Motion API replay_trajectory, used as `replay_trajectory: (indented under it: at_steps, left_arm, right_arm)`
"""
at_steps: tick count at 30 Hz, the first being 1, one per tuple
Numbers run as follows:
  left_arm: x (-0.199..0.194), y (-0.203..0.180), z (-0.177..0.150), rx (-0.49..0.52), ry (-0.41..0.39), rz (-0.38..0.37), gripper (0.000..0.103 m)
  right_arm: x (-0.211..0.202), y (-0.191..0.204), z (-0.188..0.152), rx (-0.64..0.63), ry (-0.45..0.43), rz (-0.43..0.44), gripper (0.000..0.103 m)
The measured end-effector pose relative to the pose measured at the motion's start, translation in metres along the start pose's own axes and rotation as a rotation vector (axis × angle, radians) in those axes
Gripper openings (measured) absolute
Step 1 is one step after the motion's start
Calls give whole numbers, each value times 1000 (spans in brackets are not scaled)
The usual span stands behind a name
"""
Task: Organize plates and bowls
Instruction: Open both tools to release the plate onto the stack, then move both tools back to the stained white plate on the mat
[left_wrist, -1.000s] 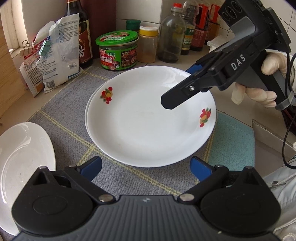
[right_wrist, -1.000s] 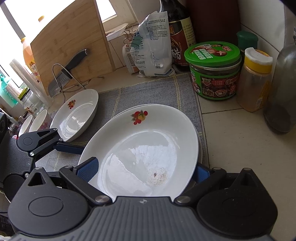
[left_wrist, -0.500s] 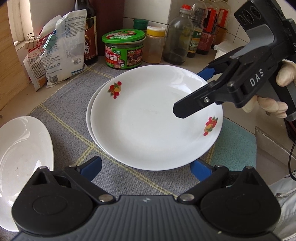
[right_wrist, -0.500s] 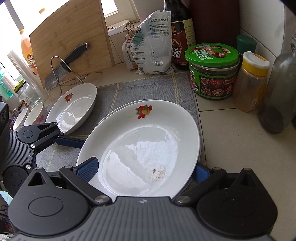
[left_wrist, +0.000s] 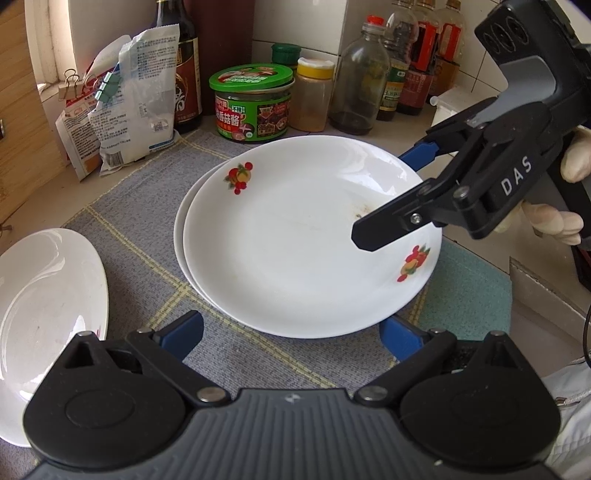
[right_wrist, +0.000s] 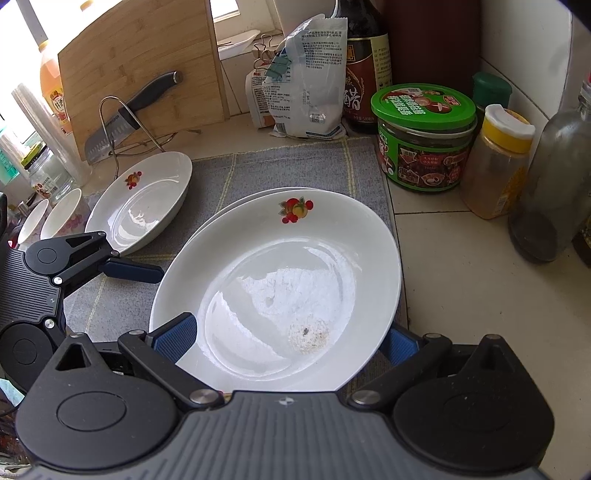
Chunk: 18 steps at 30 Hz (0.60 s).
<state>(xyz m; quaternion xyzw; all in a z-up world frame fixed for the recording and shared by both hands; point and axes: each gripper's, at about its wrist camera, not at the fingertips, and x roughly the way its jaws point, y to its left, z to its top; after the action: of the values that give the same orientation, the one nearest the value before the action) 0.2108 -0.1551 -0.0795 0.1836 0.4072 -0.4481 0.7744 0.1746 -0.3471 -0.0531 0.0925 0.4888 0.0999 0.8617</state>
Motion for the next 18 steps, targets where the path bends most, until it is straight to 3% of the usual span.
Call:
replay_trajectory:
  at_steps: [14,18]
  left_arm:
    - [-5,-7,-4,-47,-33,17,101]
    - [-15,-8,-5,-56,-64,29,101]
  right_arm:
    - [-5,5,-4,-26,14,-63,103]
    - [-14,12,-5,-79,-21,-70,103]
